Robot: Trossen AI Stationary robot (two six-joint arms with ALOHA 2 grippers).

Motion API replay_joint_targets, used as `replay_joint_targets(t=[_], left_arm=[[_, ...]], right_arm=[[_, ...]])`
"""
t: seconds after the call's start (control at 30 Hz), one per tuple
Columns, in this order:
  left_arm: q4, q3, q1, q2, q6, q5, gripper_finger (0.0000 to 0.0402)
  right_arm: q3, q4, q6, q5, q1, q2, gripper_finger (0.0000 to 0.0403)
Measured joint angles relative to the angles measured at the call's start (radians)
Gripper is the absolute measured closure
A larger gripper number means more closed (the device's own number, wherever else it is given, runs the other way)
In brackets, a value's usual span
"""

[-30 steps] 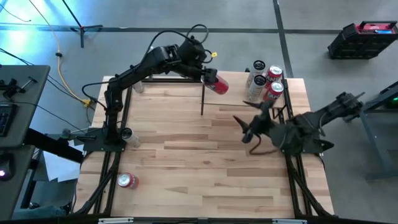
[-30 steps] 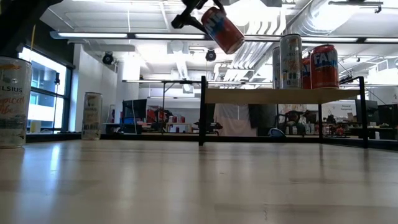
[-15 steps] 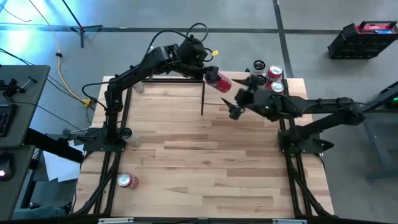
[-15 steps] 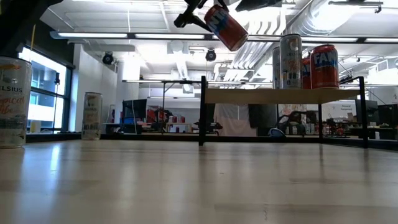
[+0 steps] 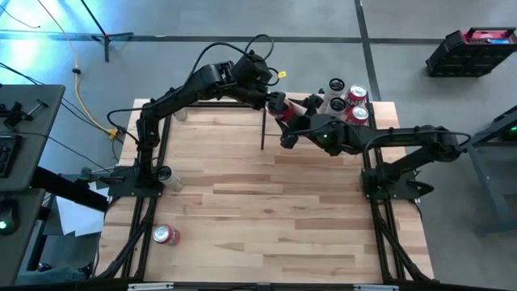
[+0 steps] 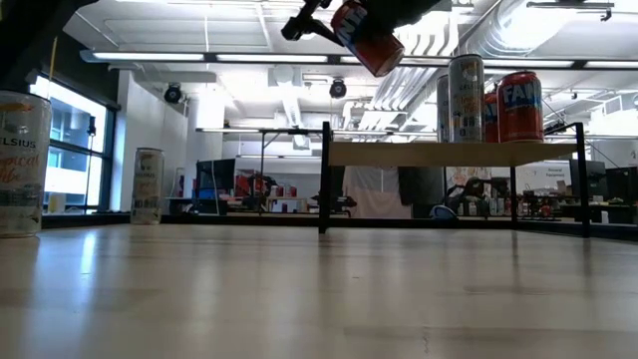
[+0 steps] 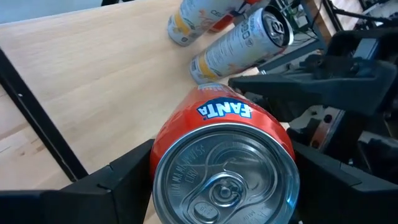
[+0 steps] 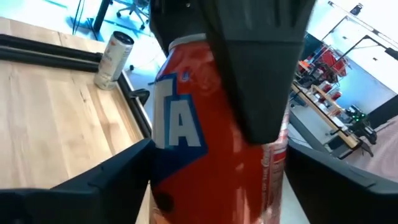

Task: Place canned beverage on shelf
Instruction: Put the orange soda can on the shelf

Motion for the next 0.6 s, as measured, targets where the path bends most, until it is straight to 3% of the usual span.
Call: replay_joint_targets(t=[0.2, 0.4, 0.6], left_arm=[[0.006, 0.0, 0.0, 0.0, 0.018, 0.011, 0.0098], [0.016, -0.003, 0.002, -0.009, 0.034, 0.019, 0.0095], [-0.004, -0.003, 0.013, -0.034, 0.119, 0.059, 0.0093]], right_arm=[[0.0, -0.001, 0.018, 0.014, 0.0, -0.001, 0.0122], [0.0, -0.005, 0.049, 0.014, -0.007, -0.001, 0.0125], [0.002, 0.021, 0.036, 0.108, 0.066, -0.001, 0.0125]])
